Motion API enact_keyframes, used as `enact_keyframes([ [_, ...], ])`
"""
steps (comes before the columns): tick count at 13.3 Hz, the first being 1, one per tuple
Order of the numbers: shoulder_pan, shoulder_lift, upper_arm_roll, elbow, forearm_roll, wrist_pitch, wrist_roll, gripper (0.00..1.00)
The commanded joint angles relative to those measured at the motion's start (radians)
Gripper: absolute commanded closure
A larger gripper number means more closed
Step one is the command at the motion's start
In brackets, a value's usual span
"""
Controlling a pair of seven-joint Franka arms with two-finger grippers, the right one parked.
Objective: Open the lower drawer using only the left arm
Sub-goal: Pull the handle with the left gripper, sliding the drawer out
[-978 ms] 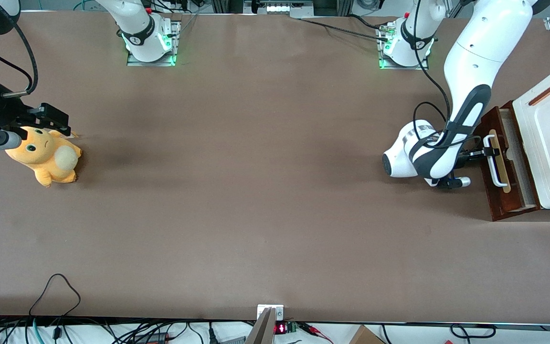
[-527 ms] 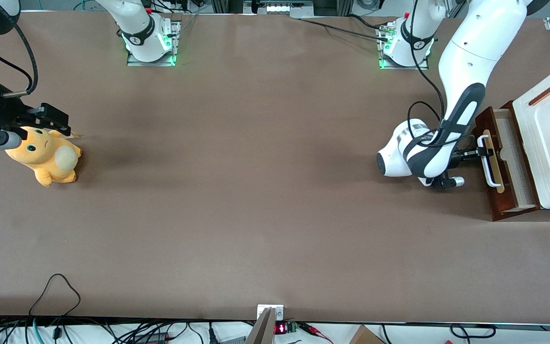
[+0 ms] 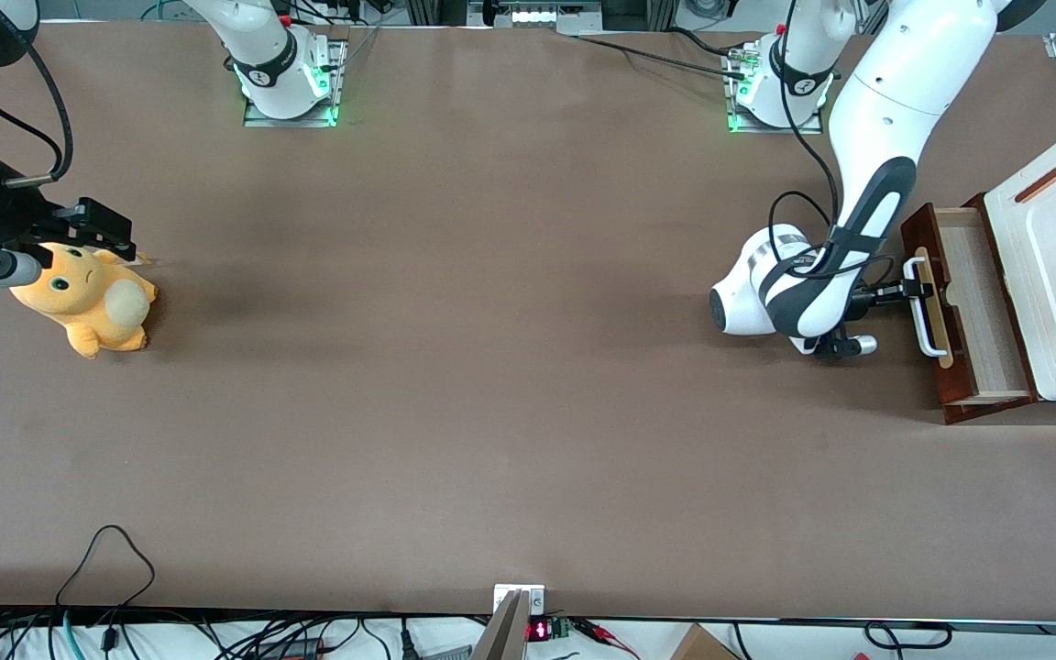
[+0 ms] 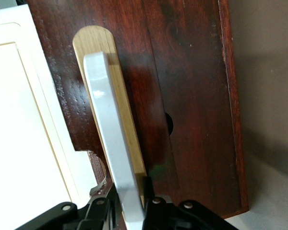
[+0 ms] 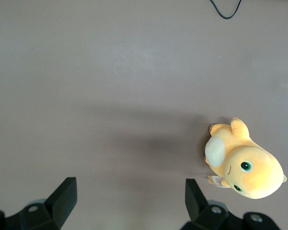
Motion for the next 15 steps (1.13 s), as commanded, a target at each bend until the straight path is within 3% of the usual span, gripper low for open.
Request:
enact_keyframes([
  [1,-0.023,-0.014,0.002,0.006,-0.051,-0.023,0.008,0.86],
  [15,-0.086,-0.003,0.002,0.012,-0.120,-0.062,-0.050,0.86],
])
